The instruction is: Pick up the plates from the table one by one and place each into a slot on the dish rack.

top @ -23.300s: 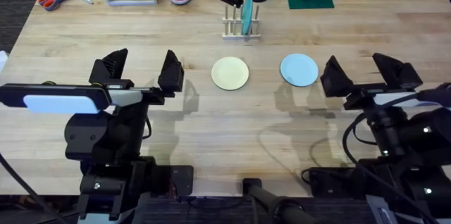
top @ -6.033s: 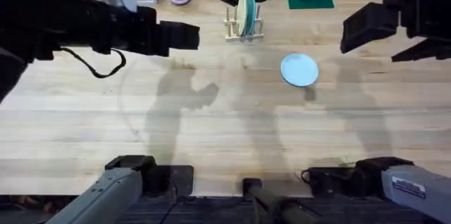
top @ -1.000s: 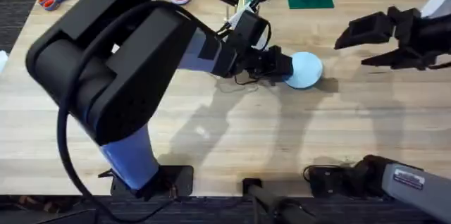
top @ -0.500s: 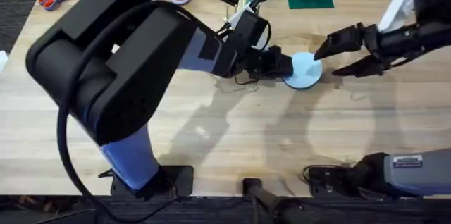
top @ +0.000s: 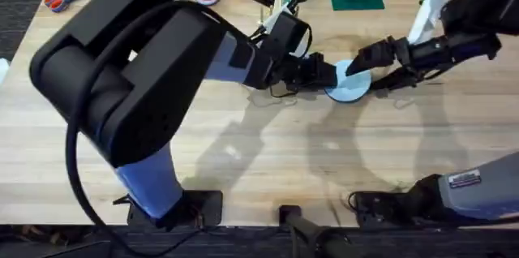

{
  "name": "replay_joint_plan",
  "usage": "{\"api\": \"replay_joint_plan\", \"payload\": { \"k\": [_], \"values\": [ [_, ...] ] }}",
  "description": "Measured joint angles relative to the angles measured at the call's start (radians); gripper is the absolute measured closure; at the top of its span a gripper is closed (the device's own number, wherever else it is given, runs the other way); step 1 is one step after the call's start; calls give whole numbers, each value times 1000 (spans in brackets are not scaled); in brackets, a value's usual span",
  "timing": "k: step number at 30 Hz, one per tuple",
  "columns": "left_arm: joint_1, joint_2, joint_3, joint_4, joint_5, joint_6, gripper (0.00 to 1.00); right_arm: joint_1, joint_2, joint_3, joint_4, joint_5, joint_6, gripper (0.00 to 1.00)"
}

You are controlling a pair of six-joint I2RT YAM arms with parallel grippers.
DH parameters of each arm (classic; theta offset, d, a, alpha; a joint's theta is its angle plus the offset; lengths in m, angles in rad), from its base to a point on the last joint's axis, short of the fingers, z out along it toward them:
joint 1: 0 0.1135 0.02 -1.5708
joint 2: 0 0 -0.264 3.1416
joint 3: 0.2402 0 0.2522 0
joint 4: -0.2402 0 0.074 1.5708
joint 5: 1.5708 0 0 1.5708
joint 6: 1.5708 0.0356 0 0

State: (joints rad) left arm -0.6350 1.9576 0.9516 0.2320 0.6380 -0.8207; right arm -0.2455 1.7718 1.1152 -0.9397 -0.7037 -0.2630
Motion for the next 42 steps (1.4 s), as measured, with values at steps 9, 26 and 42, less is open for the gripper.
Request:
{"api": "replay_joint_plan", "payload": {
  "k": [9,26,42],
  "values": [
    [0,0,1,-3,0,0,960,46,0,0,89,0,20,136],
    [11,0,1,5,34,0,960,27,-2,-10,82,18,39,971],
    [2,-120,-3,-154,-20,72,961,47,-45,61,-143,56,-30,969]
  ]
}}
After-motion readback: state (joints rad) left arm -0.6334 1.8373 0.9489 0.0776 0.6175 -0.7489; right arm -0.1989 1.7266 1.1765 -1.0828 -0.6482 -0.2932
